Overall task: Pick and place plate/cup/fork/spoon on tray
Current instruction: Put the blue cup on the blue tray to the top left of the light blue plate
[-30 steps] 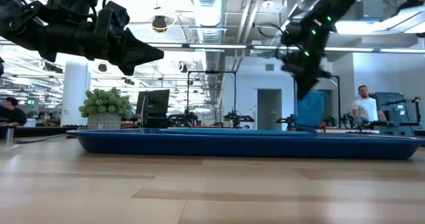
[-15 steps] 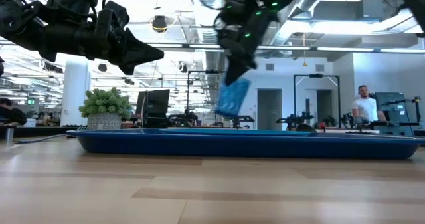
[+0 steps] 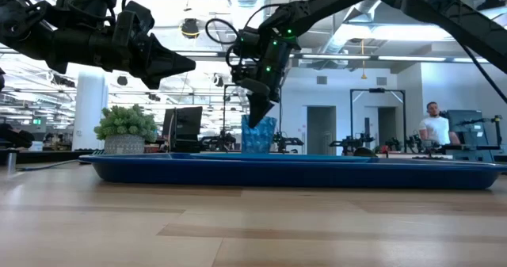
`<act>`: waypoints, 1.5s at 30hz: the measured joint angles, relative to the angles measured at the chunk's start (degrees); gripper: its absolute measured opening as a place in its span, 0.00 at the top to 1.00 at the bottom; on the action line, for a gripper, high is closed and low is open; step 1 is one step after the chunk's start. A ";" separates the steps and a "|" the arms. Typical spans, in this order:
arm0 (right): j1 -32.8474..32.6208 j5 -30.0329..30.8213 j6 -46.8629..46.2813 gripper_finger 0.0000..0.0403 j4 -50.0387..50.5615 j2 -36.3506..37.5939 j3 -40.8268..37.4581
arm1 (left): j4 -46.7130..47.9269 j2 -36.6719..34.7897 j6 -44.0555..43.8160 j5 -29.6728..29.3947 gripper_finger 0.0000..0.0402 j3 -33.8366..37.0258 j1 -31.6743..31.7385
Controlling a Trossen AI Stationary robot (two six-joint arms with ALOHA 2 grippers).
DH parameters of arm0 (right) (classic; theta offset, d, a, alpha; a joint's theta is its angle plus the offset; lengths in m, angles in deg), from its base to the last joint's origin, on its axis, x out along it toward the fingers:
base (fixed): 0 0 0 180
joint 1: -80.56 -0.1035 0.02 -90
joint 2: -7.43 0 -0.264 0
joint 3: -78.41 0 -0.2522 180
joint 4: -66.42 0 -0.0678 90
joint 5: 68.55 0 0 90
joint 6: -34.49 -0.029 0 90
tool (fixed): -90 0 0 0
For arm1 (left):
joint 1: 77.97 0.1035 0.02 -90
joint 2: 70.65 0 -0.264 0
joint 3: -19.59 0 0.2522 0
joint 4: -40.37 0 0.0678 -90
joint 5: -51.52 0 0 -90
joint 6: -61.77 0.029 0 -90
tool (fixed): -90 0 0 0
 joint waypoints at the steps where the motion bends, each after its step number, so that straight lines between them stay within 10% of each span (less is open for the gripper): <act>1: 0.15 0.02 0.45 0.94 0.25 -0.38 0.34 | 0.02 0.00 0.00 -0.01 1.00 0.00 0.00; 26: 0.85 1.56 2.72 0.69 -0.11 4.47 1.54 | 0.91 0.00 0.05 -0.89 1.00 0.00 0.00; 34: 0.75 0.22 6.25 0.78 7.18 11.77 0.65 | 1.14 0.00 0.17 -1.41 1.00 0.00 0.00; 39: 0.92 -3.47 7.05 0.96 -1.40 19.14 -11.76 | 1.66 0.00 0.15 -1.74 1.00 0.00 0.00; 45: 0.90 -4.19 3.15 0.96 -26.83 33.12 -38.36 | 3.62 0.00 -1.04 -2.22 1.00 -0.94 0.00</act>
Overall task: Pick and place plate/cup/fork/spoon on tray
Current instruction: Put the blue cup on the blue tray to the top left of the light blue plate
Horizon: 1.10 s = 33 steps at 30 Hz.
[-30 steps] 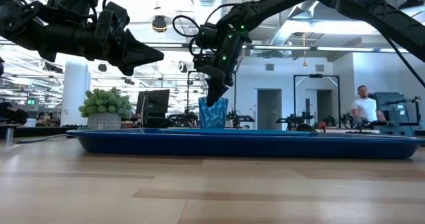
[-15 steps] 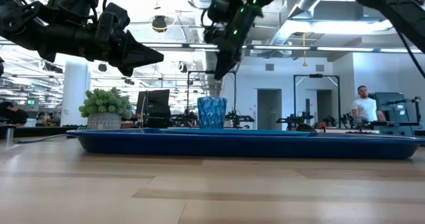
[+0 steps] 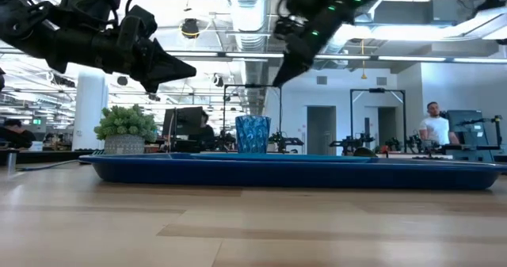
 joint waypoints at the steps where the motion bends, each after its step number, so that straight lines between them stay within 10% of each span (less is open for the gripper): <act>1: 0.00 -0.01 -1.46 0.96 -4.78 2.40 -4.59 | 1.29 0.00 -0.43 0.00 1.00 -0.80 0.00; 15: -1.93 1.12 -14.45 0.97 -52.97 21.10 -47.76 | 41.54 8.63 9.89 1.60 1.00 -29.41 6.59; 33: -4.66 1.37 -13.93 0.97 -58.41 21.00 -54.41 | 70.58 33.65 25.99 1.46 0.83 -64.26 14.47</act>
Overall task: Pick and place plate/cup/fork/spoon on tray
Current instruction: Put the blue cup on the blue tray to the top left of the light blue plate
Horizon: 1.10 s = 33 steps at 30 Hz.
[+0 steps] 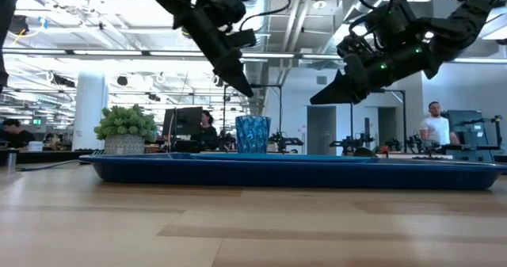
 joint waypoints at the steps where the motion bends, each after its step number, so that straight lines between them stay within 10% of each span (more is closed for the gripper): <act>1: 0.00 0.02 0.01 0.97 0.05 -0.02 0.00 | -0.16 0.81 0.86 0.01 0.81 -0.74 0.41; 19: 0.02 0.00 0.24 0.96 -0.43 -0.04 0.01 | -0.11 7.38 11.54 -0.09 0.63 -3.55 4.75; 33: -0.28 -0.02 1.26 0.96 -0.92 -0.06 0.02 | 0.30 11.12 18.82 -1.92 0.86 -3.76 4.81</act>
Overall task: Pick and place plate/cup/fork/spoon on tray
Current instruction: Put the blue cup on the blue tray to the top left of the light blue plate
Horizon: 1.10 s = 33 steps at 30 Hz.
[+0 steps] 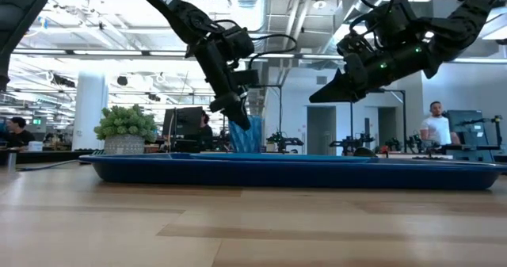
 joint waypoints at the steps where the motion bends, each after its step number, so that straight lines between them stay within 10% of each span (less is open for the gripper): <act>1: 0.00 0.00 0.00 0.97 -0.01 0.01 0.00 | 0.27 -0.05 0.34 -0.18 0.91 0.00 0.00; 18: 0.00 -0.02 0.29 0.97 0.06 -0.01 -0.92 | 30.67 -7.65 -20.90 4.80 0.99 -13.48 -2.70; 33: 0.00 -0.02 0.42 0.97 -0.93 -0.01 -1.07 | 26.04 -16.12 -39.11 7.41 1.00 7.10 -7.52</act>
